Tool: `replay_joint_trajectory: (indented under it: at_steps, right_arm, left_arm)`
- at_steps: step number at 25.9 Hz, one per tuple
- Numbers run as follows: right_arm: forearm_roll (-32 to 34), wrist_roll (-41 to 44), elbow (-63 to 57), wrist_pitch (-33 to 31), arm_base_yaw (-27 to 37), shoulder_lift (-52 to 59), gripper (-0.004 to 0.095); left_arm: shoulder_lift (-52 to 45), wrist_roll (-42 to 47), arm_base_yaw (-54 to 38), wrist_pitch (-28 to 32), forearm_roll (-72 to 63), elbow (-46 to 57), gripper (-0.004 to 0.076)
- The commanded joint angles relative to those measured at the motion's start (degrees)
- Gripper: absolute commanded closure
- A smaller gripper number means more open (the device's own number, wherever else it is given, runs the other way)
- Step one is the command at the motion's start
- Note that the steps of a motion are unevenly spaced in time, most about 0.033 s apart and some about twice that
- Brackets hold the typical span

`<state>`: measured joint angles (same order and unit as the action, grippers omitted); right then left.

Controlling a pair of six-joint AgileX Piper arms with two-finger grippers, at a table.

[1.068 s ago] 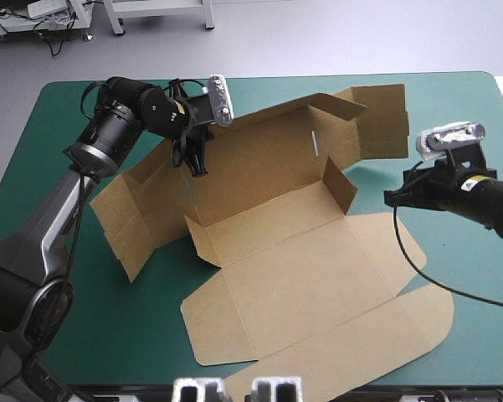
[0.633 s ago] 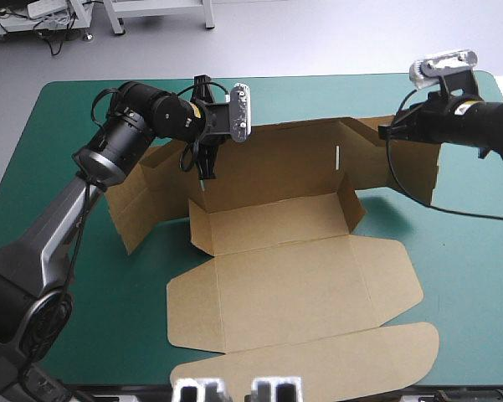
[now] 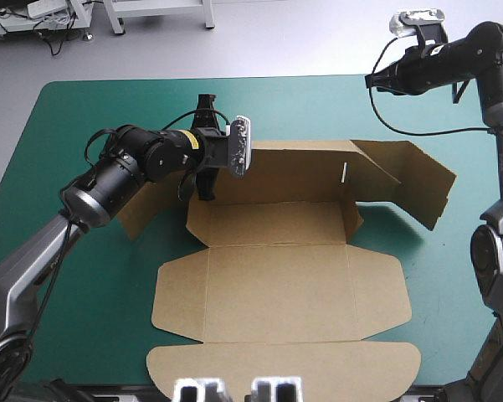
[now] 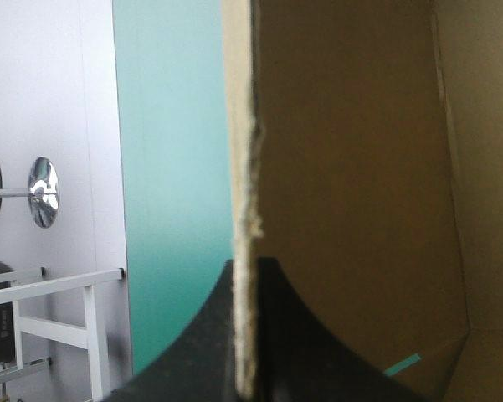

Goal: Fold the box

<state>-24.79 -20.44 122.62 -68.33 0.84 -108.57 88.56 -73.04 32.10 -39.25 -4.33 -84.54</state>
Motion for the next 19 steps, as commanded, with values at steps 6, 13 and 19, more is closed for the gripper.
replay_joint_trajectory:
  at_steps: [6,13,19]
  right_arm:
    - [-1.03,1.55,2.61,-0.27,0.66,-2.21,0.0928]
    - [0.79,2.17,2.61,-1.43,0.66,-3.82,0.0928]
    - [-0.9,2.14,2.61,0.07,0.66,-3.82,0.0928]
  left_arm:
    - [-4.44,4.59,0.59,13.82,2.6,5.86,0.0734]
    - [-4.44,27.22,0.62,13.11,20.3,6.14,0.0734]
    - [-4.44,28.85,3.86,12.42,24.24,6.14,0.0734]
